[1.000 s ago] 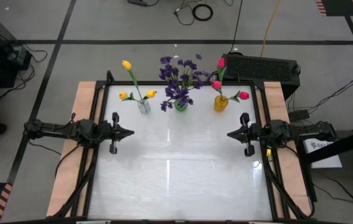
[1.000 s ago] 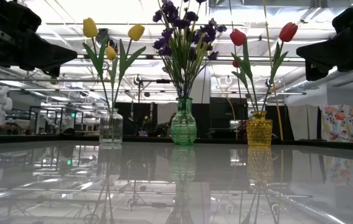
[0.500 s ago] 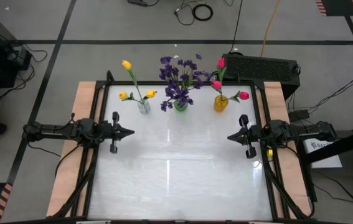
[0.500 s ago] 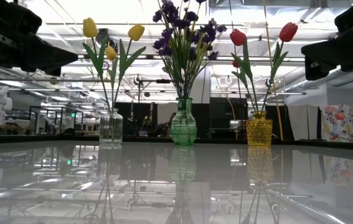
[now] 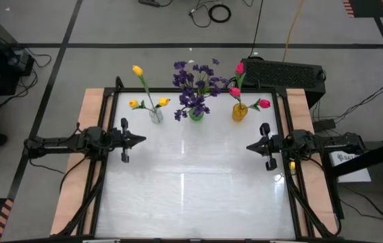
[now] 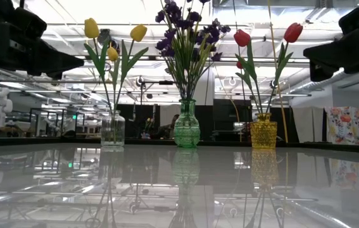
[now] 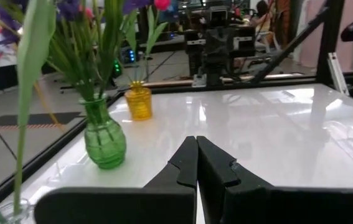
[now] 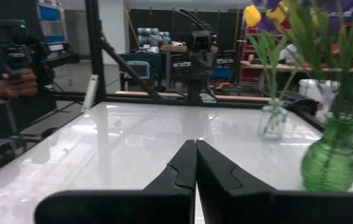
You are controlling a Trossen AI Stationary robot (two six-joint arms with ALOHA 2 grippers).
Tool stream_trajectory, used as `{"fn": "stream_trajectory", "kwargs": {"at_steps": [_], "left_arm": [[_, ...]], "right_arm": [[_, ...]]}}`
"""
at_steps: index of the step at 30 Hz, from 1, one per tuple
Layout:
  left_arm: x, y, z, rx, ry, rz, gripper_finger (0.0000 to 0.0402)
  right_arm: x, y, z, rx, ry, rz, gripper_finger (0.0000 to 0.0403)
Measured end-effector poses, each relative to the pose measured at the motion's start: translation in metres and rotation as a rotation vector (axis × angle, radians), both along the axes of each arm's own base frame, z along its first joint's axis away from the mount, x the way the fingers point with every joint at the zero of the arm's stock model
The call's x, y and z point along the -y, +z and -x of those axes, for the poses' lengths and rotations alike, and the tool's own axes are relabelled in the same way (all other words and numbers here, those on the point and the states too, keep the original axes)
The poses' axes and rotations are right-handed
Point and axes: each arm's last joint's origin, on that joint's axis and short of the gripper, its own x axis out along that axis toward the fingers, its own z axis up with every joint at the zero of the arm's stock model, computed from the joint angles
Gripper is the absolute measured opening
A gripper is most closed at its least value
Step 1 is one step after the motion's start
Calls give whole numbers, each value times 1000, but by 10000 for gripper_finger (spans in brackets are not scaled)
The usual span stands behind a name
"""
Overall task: Sort flowers into vase by color
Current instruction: Return to Home Position
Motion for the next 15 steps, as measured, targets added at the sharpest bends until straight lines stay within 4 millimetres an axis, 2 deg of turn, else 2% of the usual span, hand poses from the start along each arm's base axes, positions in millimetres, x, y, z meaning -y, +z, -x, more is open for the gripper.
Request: {"fn": "stream_trajectory", "kwargs": {"at_steps": [15], "left_arm": [[-4,0,0,-1,7,42,1]], "right_arm": [[6,0,0,4,-71,29,0]]}}
